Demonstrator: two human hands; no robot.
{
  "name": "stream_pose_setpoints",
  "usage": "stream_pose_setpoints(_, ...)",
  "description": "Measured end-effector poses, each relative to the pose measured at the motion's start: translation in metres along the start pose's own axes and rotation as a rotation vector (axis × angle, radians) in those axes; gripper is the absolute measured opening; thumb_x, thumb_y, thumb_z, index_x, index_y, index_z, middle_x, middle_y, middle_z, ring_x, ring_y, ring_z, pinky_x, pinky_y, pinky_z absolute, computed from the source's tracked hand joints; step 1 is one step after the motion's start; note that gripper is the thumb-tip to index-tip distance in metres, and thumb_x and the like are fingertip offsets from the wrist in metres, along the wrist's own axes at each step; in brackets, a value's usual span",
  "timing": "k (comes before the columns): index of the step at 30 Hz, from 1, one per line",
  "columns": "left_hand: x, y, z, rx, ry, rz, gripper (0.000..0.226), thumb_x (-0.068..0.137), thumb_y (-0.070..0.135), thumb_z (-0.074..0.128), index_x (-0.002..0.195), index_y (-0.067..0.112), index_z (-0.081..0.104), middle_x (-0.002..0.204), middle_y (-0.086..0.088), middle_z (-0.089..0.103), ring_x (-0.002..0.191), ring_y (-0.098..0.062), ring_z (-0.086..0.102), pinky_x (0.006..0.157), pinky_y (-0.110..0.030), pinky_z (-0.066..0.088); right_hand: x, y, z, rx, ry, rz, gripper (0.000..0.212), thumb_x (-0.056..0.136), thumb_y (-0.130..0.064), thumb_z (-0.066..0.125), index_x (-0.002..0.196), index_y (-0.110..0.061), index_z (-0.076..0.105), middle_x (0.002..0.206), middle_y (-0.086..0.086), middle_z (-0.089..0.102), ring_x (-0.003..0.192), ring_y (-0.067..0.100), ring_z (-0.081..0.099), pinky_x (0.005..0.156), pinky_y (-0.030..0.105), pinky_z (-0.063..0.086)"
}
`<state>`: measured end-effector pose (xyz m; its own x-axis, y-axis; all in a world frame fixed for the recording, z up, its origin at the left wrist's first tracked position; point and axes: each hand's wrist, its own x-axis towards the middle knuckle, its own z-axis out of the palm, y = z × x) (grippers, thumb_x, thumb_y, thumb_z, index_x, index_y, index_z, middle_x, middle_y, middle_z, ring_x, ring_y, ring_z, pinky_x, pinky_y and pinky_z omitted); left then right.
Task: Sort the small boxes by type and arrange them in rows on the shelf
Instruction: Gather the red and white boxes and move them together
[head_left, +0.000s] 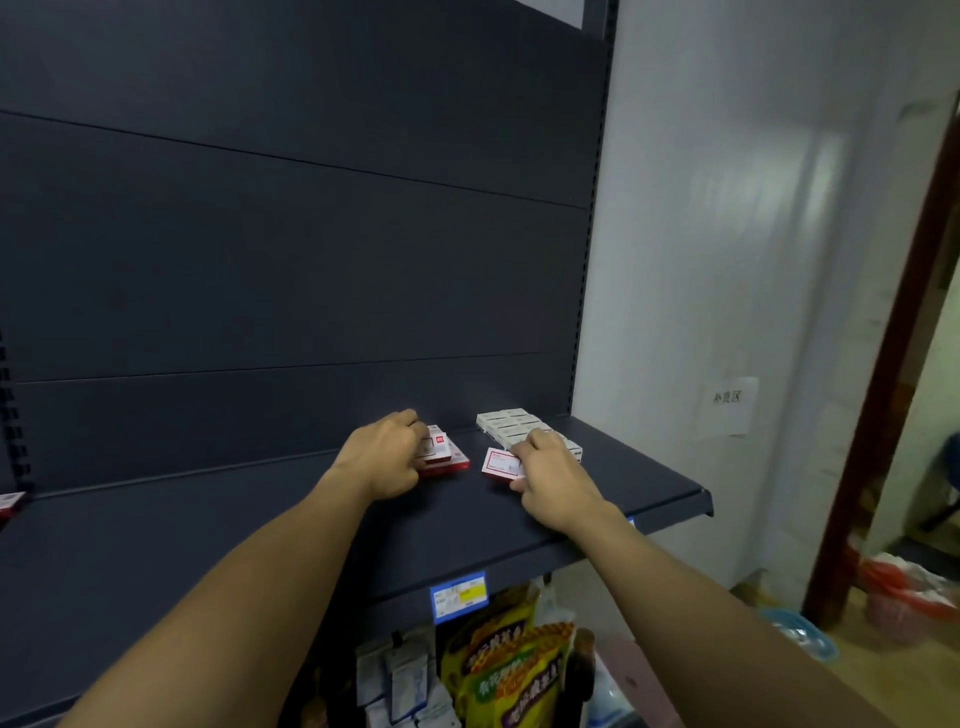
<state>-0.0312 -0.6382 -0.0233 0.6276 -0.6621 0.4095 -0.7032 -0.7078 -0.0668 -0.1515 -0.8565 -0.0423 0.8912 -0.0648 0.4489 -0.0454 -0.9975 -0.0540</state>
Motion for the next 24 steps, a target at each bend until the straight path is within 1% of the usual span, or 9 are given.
stream_pose_setpoints(2,0.012,-0.003,0.004,-0.021,0.024,-0.032,0.042,0.088,0.027,0.060,0.129,0.020,0.057,0.119,0.005,0.052,0.109,-0.017,0.055,0.083,-0.033,0.050,0.013,0.010,0.007,0.029,0.018,-0.010,0.049,0.092,-0.023,0.066,0.137,-0.010,0.051,0.129,0.008,0.047,0.125,0.025,0.039,0.107,0.033,0.036)
stream_pose_setpoints(5,0.021,-0.005,0.011,-0.008,0.039,-0.056,0.044,0.088,0.029,0.061,0.132,0.020,0.057,0.119,0.005,0.053,0.109,-0.018,0.055,0.087,-0.031,0.048,0.024,0.018,0.021,0.068,0.017,-0.006,0.046,0.093,-0.023,0.064,0.135,-0.010,0.052,0.127,0.008,0.047,0.123,0.026,0.039,0.106,0.033,0.036)
stream_pose_setpoints(9,0.021,-0.006,0.023,-0.003,0.083,-0.096,0.049,0.085,0.027,0.060,0.133,0.020,0.057,0.119,0.005,0.054,0.109,-0.017,0.053,0.092,-0.029,0.045,0.036,0.023,0.033,0.123,-0.001,-0.023,0.042,0.093,-0.016,0.062,0.133,-0.010,0.053,0.126,0.007,0.047,0.122,0.025,0.038,0.105,0.035,0.037)
stream_pose_setpoints(13,0.011,0.002,0.037,0.016,0.104,-0.118,0.042,0.084,0.023,0.058,0.125,0.018,0.061,0.115,0.002,0.055,0.105,-0.019,0.052,0.090,-0.029,0.044,0.048,0.021,0.045,0.173,-0.020,-0.072,0.041,0.091,-0.011,0.062,0.131,-0.012,0.054,0.126,0.004,0.046,0.121,0.023,0.037,0.105,0.034,0.038)
stream_pose_setpoints(15,0.006,0.009,0.045,0.027,0.100,-0.113,0.040,0.084,0.023,0.058,0.123,0.018,0.062,0.117,0.001,0.056,0.109,-0.021,0.053,0.092,-0.031,0.043,0.053,0.021,0.053,0.210,-0.017,-0.099,0.041,0.090,-0.009,0.062,0.130,-0.014,0.055,0.125,0.003,0.046,0.122,0.022,0.037,0.106,0.032,0.038)
stream_pose_setpoints(18,-0.003,0.016,0.054,0.049,0.079,-0.112,0.045,0.083,0.023,0.059,0.128,0.017,0.061,0.120,0.001,0.057,0.112,-0.022,0.053,0.093,-0.032,0.044,0.060,0.023,0.064,0.256,-0.002,-0.130,0.043,0.088,-0.010,0.065,0.131,-0.015,0.056,0.124,0.001,0.046,0.123,0.020,0.038,0.108,0.032,0.037)
stream_pose_setpoints(21,-0.013,0.022,0.060,0.025,0.091,-0.180,0.044,0.083,0.021,0.057,0.126,0.017,0.062,0.117,0.002,0.058,0.104,-0.020,0.052,0.090,-0.030,0.044,0.063,0.026,0.073,0.271,-0.006,-0.154,0.046,0.086,-0.011,0.067,0.130,-0.017,0.057,0.122,0.000,0.047,0.121,0.021,0.040,0.106,0.035,0.038)
stream_pose_setpoints(24,-0.017,0.026,0.062,0.000,0.120,-0.271,0.043,0.080,0.018,0.056,0.122,0.015,0.065,0.112,0.001,0.059,0.099,-0.022,0.052,0.089,-0.032,0.046,0.066,0.029,0.080,0.298,-0.005,-0.203,0.050,0.084,-0.010,0.067,0.133,-0.015,0.056,0.123,0.000,0.048,0.119,0.020,0.040,0.103,0.028,0.036)
